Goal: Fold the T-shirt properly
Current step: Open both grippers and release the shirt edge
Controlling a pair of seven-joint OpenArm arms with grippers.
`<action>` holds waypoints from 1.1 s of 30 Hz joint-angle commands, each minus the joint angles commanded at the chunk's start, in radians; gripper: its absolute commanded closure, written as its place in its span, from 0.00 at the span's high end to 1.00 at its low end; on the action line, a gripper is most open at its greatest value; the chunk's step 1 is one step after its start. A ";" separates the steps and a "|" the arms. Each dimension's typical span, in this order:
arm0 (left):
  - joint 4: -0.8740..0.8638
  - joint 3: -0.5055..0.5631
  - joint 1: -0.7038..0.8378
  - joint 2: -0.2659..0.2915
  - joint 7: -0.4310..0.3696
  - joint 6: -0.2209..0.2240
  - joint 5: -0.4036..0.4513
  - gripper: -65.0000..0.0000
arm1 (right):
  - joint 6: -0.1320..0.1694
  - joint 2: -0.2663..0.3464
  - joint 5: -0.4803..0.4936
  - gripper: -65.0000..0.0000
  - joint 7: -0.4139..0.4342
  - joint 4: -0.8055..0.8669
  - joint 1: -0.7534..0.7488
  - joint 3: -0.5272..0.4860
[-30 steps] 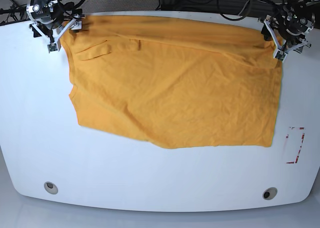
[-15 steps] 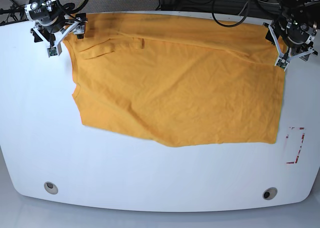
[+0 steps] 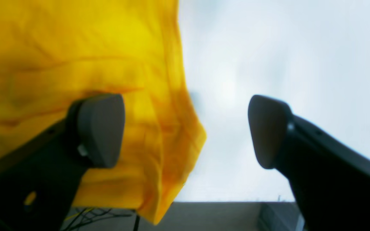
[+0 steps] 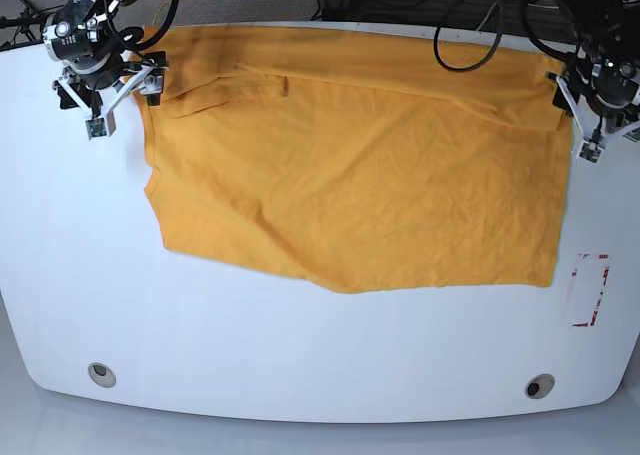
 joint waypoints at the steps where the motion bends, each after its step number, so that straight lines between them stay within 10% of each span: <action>1: 0.000 -0.006 -0.012 0.005 0.000 0.000 0.000 0.65 | 0.000 0.000 0.000 0.89 0.000 -0.008 0.017 0.000; 21: -0.020 -0.043 -0.117 0.005 -0.002 0.000 0.009 0.65 | 0.000 0.100 -0.002 0.89 -0.054 -0.331 0.388 -0.080; 33: -0.041 -0.051 -0.120 0.005 -0.017 0.000 0.008 0.65 | 0.000 0.157 -0.002 0.89 0.132 -0.687 0.574 -0.170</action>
